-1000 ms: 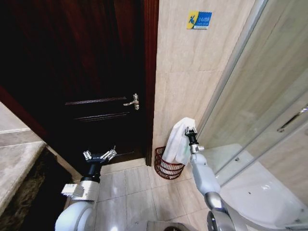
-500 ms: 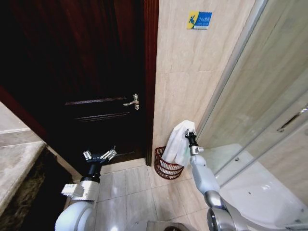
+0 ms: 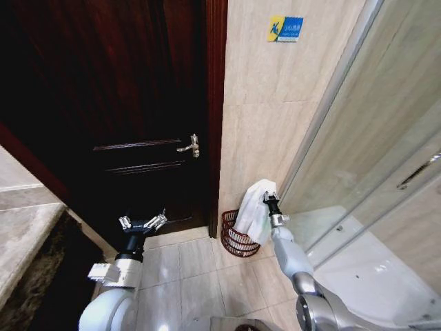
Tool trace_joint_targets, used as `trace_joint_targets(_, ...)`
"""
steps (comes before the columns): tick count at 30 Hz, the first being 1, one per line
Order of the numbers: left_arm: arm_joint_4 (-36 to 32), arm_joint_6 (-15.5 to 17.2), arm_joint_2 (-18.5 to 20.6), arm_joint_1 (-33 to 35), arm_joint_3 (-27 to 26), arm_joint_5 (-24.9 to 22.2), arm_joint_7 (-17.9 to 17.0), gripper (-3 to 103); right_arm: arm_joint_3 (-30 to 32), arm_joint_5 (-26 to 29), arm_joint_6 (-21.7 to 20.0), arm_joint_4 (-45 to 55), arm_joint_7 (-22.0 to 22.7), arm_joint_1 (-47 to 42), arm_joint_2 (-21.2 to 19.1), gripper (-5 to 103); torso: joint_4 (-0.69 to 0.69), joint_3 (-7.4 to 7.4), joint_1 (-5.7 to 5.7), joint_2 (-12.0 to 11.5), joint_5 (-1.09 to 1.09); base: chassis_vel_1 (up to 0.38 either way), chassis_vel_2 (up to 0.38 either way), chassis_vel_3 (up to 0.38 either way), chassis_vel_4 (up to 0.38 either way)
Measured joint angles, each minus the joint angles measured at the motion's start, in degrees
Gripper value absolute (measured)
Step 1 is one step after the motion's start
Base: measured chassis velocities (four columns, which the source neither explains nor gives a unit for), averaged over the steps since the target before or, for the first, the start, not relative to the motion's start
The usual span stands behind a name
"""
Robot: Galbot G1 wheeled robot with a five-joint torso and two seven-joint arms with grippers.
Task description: Discard the used towel into the hamper.
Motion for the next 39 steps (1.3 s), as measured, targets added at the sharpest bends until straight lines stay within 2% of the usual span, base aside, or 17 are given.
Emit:
trace_joint_targets(7, 0.0, 0.0, 0.0, 0.0, 0.0, 0.0, 0.0, 100, 0.0, -0.3, 0.0, -1.9, 0.2, 0.4, -0.6, 12, -0.01, 0.0, 0.0, 0.0, 0.0, 0.0, 0.0, 0.0, 0.0)
trace_joint_targets(9, 0.0, 0.0, 0.0, 0.0, 0.0, 0.0, 0.0, 100, -0.1, -0.3, 0.0, -3.4, -1.9, 0.8, -0.8, 12, -0.01, 0.0, 0.0, 0.0, 0.0, 0.0, 0.0, 0.0, 0.0)
trace_joint_targets(14, 0.0, 0.0, 0.0, 0.0, 0.0, 0.0, 0.0, 100, -0.1, -0.3, 0.0, -4.4, -3.0, 1.0, -0.8, 12, 0.0, 0.0, 0.0, 0.0, 0.01, 0.0, 0.0, 0.0, 0.0)
trace_joint_targets(16, 0.0, 0.0, 0.0, 0.0, 0.0, 0.0, 0.0, 100, -0.1, -3.8, 0.0, -5.8, -1.3, 2.0, -0.8, 12, 0.0, 0.0, 0.0, 0.0, 0.0, 0.0, 0.0, 0.0, 0.0)
trace_joint_targets(18, 0.0, 0.0, 0.0, 0.0, 0.0, 0.0, 0.0, 100, -0.2, -4.9, 0.0, -7.0, -0.7, 2.7, -0.9, 12, 0.01, 0.0, 0.0, 0.0, 0.0, 0.0, 0.0, 0.0, 0.0)
trace_joint_targets(39, 0.0, 0.0, 0.0, 0.0, 0.0, 0.0, 0.0, 100, -0.2, -6.3, 0.0, -8.0, -0.2, 3.5, -0.6, 12, 0.0, -0.01, -0.01, 0.0, 0.0, -0.007, 0.009, 0.008, -0.007)
